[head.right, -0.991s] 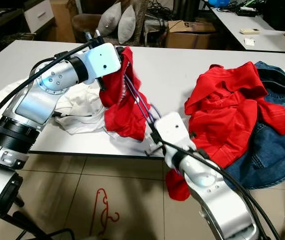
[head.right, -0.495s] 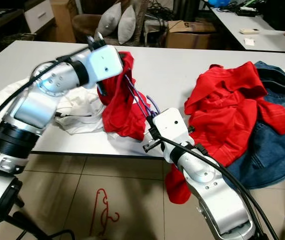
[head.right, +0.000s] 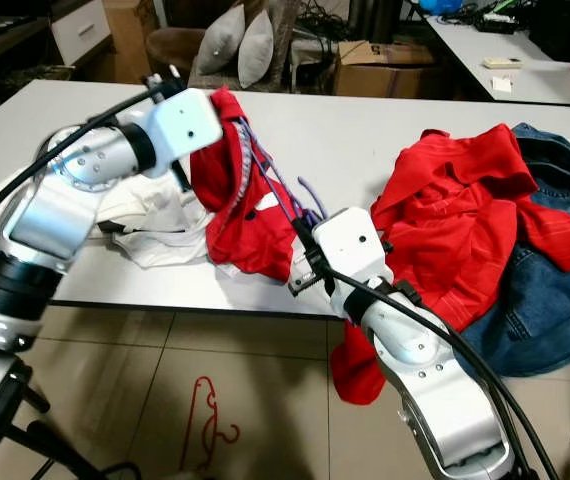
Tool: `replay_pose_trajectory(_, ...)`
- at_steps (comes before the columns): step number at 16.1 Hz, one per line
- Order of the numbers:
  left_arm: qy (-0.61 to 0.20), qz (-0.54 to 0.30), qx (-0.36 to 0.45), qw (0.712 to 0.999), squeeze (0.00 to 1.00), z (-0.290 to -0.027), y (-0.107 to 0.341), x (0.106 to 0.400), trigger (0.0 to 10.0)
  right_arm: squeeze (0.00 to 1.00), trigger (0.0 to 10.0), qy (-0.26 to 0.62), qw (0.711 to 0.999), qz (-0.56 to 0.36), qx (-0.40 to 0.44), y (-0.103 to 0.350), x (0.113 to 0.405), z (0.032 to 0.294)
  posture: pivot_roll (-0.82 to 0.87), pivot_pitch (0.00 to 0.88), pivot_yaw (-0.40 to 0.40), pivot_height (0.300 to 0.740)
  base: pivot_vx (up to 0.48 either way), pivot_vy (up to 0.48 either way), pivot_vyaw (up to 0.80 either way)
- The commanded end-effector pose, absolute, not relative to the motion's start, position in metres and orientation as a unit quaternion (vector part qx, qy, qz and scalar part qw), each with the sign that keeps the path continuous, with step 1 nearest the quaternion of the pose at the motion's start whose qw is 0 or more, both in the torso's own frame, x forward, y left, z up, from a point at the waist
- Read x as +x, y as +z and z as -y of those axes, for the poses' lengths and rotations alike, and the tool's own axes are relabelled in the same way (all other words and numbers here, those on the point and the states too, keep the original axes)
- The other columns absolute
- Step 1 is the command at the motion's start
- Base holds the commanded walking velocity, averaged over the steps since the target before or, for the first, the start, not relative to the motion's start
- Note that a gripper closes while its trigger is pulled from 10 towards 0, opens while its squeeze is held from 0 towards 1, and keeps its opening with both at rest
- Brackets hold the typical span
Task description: Hang hanger
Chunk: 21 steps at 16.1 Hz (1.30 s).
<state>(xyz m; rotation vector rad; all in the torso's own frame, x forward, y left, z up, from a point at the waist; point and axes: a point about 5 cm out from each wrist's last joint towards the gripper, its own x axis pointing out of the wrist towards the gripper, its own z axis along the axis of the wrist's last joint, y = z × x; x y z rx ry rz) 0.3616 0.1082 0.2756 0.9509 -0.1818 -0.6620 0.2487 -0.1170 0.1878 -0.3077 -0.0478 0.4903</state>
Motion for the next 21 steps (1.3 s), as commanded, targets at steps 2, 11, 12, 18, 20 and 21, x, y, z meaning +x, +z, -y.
replay_pose_trajectory(2,-0.333,0.097,0.430,0.833,0.00,-0.101,0.281,0.356,0.0,0.00,10.0,0.256,0.953,0.019,-0.163,0.184,0.249,0.116,-0.04,0.000,0.041,0.740,0.000,0.000,0.00)
replay_pose_trajectory(11,-0.395,0.091,0.484,0.776,0.00,-0.101,0.287,0.334,0.0,0.00,10.0,0.256,0.952,0.011,-0.167,0.182,0.261,0.121,-0.01,0.000,0.020,0.740,0.000,0.000,0.00)
replay_pose_trajectory(12,-0.395,0.091,0.484,0.776,0.00,-0.101,0.287,0.334,0.0,0.00,10.0,0.256,0.952,0.011,-0.167,0.182,0.261,0.121,-0.01,0.000,0.020,0.740,0.000,0.000,0.00)
replay_pose_trajectory(18,-0.438,0.094,0.503,0.739,0.00,-0.100,0.273,0.331,10.0,0.00,10.0,0.282,0.953,0.014,-0.109,0.183,0.261,0.115,-0.01,0.000,0.014,0.740,0.000,0.000,0.00)
replay_pose_trajectory(20,-0.441,0.096,0.490,0.745,1.00,-0.102,0.274,0.332,10.0,0.00,10.0,0.280,0.955,0.016,-0.095,0.185,0.263,0.116,-0.01,0.000,0.012,0.740,0.000,0.000,0.00)
replay_pose_trajectory(21,-0.444,0.098,0.488,0.745,1.00,-0.102,0.274,0.331,10.0,0.00,10.0,0.279,0.956,0.018,-0.089,0.185,0.264,0.117,0.00,0.000,0.010,0.740,0.000,0.000,0.00)
